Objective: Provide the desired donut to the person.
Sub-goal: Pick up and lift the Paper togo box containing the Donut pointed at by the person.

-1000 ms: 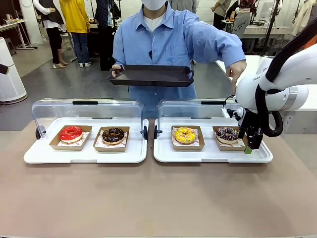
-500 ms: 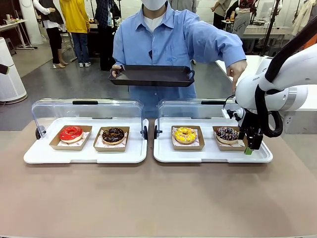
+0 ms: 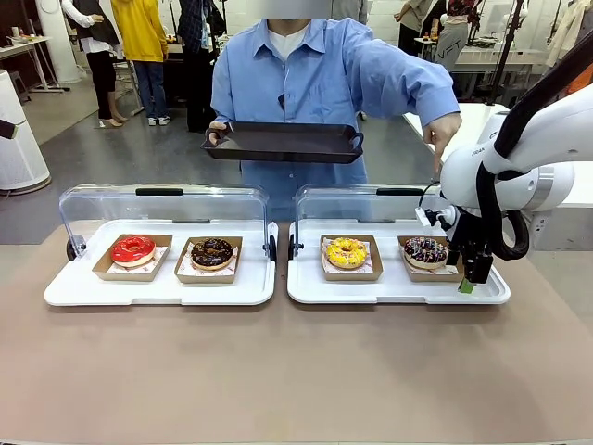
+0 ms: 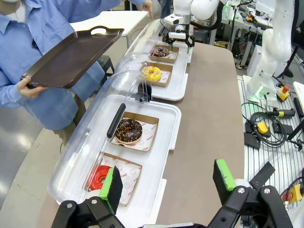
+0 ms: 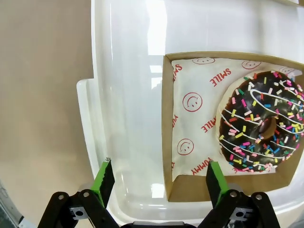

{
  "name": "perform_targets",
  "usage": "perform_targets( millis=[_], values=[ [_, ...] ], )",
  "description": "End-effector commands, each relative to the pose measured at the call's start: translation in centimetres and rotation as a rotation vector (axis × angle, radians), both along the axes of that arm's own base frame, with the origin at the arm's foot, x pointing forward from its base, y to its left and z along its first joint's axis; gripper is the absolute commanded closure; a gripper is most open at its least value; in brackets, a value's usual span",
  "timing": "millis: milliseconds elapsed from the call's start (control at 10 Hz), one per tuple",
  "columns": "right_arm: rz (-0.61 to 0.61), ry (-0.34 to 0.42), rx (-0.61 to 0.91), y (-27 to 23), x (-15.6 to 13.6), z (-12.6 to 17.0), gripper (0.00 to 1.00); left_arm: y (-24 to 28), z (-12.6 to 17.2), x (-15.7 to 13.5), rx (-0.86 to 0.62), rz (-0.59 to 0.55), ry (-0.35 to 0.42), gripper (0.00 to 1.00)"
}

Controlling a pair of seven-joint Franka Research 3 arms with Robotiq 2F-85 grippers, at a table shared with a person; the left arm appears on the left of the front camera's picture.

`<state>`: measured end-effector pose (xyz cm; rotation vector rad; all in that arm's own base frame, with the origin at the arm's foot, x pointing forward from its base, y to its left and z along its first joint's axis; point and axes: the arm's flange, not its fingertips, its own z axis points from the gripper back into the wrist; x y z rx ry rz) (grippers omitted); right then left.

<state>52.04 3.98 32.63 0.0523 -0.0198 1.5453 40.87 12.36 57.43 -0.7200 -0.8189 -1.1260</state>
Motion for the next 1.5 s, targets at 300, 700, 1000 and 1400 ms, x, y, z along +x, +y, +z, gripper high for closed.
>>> perform_targets(
  millis=[300, 700, 1000, 1400],
  values=[
    [-0.003, 0.006, -0.021, 0.05, 0.69, -0.54, 0.35, 0.02, 0.16, -0.05, -0.004, -0.001, -0.003, 0.0],
    [0.003, 0.004, -0.016, 0.03, 0.72, -0.88, 1.0, 0.02, 0.16, -0.05, -0.004, -0.001, -0.003, 0.0],
    [0.004, 0.0, -0.011, -0.14, 0.6, -1.01, 1.0, 0.02, 0.16, -0.05, -0.004, -0.001, -0.003, 0.0],
    [0.011, -0.002, -0.01, -0.26, 0.59, -1.05, 1.0, 0.02, 0.16, -0.05, -0.004, -0.001, -0.003, 0.0]
  ],
)
